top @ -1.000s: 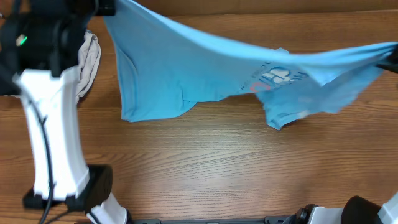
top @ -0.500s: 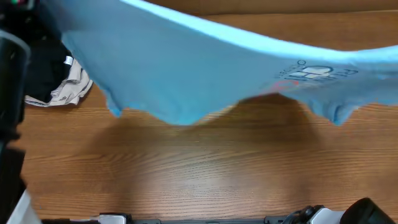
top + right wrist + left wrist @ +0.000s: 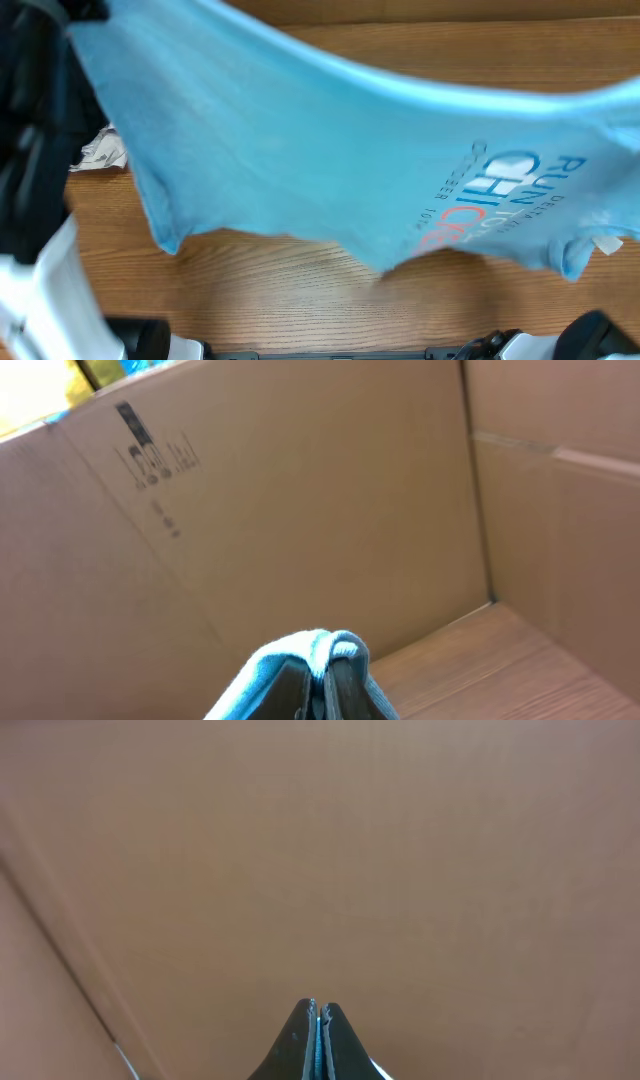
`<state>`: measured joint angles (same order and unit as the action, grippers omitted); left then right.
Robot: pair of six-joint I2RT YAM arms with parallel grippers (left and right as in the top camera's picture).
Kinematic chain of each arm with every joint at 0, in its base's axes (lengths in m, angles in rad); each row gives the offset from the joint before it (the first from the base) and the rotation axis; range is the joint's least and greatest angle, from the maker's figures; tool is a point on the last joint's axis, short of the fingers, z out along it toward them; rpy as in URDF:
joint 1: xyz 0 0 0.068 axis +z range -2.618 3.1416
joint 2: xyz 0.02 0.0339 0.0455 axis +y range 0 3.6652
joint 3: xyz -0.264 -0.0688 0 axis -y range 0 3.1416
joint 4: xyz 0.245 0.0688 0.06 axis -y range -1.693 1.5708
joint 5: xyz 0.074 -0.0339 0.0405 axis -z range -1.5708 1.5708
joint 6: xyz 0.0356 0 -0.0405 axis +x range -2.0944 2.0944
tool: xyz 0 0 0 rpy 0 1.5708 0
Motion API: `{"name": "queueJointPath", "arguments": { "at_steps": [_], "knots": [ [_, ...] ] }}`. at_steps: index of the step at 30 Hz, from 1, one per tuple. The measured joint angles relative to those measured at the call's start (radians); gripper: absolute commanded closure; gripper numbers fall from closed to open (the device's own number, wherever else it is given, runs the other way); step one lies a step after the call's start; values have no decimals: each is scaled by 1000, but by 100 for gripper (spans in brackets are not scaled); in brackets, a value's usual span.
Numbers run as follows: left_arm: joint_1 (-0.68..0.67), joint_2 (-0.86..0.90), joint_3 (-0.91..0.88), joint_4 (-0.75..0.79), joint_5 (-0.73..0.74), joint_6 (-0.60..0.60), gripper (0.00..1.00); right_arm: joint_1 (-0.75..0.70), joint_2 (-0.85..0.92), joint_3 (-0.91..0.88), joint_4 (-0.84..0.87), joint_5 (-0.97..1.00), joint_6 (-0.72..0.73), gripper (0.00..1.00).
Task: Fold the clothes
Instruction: 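Lift the T-shirt high with both grippers and shake it out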
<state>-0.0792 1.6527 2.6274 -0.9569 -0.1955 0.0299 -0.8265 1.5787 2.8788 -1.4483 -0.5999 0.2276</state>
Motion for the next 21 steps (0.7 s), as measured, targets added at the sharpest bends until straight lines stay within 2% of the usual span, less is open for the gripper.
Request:
{"name": "queueJointPath", "arguments": {
  "at_steps": [5,10,18,21],
  "knots": [
    [3,199,-6,106,0,-1,96,103,202,-9,116,-40,7,96],
    [17,313,-9,217,0,-3,96,237,346,-20,307,-40,37,96],
    [22,333,-16,458,5,-5,96,339,390,-27,739,-41,176,96],
    [23,322,-16,498,4,-5,96,337,377,-25,818,-40,220,96]
  ]
}}
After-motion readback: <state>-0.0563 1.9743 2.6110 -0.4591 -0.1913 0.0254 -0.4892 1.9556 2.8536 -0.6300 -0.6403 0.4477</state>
